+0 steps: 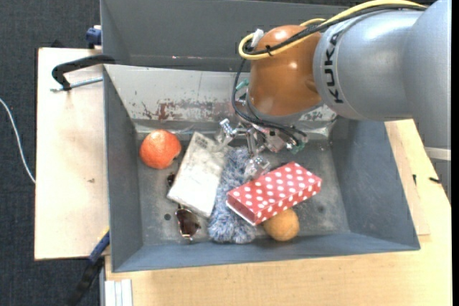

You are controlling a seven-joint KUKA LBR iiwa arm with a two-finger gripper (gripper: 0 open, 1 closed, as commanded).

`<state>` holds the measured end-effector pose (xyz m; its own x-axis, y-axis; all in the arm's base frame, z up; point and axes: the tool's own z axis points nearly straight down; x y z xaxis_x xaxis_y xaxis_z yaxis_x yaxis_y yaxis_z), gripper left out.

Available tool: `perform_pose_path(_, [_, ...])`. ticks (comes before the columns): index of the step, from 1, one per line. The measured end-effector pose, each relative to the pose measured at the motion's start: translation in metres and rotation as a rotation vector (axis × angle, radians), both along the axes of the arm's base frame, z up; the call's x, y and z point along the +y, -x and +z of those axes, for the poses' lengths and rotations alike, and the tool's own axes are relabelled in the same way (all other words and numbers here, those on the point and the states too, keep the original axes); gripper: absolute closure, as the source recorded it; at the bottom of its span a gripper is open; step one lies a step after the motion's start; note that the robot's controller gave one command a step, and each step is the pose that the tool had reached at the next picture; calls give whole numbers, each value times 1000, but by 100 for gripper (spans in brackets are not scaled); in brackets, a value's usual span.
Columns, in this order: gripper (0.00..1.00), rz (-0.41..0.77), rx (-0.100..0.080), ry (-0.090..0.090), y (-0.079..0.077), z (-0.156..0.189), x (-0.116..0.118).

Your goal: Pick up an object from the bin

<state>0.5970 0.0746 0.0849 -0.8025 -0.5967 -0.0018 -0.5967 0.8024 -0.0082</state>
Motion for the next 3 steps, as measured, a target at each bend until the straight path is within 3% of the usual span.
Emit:
perform_pose_path(2, [100, -13, 7, 0, 0, 3, -1])
perform_pose_path(3, [100, -13, -5, -9, 4, 2, -5])
